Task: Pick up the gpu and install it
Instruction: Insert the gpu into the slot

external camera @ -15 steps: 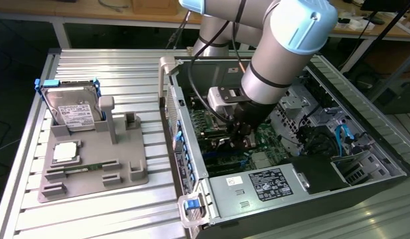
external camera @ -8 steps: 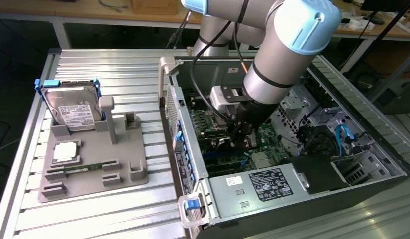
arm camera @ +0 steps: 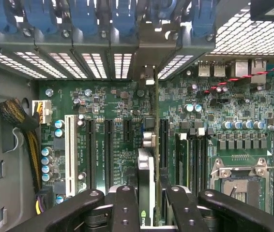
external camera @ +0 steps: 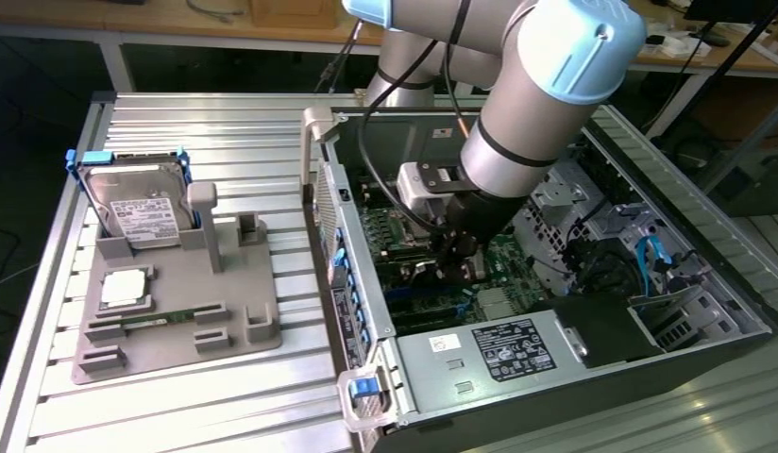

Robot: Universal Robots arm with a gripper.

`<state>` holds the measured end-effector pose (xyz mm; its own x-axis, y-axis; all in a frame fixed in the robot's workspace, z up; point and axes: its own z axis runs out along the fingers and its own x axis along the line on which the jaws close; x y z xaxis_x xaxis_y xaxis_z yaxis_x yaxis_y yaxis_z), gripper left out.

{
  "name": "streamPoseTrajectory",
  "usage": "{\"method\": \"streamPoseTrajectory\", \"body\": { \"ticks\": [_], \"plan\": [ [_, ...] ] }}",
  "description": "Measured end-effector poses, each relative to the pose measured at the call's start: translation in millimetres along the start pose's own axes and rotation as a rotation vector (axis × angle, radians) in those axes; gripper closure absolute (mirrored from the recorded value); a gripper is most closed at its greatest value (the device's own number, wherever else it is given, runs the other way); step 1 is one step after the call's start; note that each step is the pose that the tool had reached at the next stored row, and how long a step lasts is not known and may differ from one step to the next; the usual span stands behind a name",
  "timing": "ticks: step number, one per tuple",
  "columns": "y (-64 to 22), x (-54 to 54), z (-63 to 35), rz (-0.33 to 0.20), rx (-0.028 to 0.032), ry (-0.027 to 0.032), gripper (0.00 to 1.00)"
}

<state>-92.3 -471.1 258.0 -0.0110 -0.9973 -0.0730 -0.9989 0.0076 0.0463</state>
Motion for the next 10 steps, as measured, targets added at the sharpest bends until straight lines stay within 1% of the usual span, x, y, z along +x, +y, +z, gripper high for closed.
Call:
{"method": "streamPoseTrajectory", "body": {
  "ticks": [4, 7, 10],
  "plan": [
    [0.7, 0.0, 0.1, 0.007, 0.0005, -0.0003, 0.73],
    [0.8, 0.1, 0.2, 0.009, 0.0008, 0.0023, 0.73],
    [0.8, 0.1, 0.0, 0.011, 0.0008, 0.0031, 0.73]
  ]
}}
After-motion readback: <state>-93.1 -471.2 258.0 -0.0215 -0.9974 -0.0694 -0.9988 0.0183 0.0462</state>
